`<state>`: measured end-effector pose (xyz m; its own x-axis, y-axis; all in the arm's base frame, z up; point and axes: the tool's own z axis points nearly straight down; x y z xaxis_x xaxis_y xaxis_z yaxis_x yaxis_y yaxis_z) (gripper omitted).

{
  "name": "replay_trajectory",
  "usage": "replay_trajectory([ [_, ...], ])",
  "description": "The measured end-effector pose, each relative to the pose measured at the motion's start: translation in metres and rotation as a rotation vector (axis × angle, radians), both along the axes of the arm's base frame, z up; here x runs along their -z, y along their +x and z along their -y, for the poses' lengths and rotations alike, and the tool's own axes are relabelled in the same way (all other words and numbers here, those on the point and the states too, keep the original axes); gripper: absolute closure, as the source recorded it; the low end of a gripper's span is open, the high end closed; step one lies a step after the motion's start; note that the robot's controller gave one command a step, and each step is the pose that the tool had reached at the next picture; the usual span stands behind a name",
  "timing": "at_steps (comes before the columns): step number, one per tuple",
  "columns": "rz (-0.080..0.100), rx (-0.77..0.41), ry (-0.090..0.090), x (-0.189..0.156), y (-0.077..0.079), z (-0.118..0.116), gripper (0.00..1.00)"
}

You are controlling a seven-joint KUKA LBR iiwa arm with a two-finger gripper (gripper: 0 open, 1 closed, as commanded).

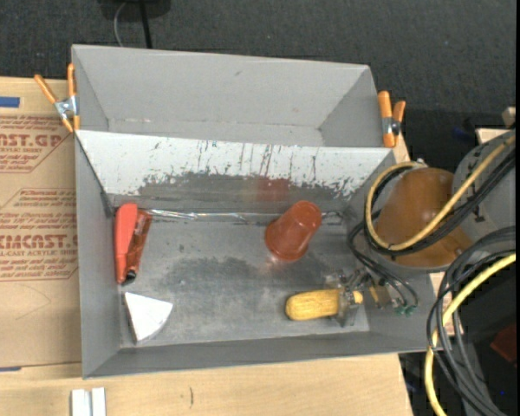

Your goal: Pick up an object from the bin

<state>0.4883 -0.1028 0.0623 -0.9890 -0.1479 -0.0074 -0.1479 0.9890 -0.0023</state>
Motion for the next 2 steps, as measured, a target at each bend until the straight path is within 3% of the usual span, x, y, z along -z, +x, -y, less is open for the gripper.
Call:
replay_trajectory([
  [1, 0.0, -0.027, 0.001, -0.002, -0.001, -0.003, 1.0],
  [2, 0.001, -0.009, 0.0, -0.107, -0.003, -0.011, 1.0],
])
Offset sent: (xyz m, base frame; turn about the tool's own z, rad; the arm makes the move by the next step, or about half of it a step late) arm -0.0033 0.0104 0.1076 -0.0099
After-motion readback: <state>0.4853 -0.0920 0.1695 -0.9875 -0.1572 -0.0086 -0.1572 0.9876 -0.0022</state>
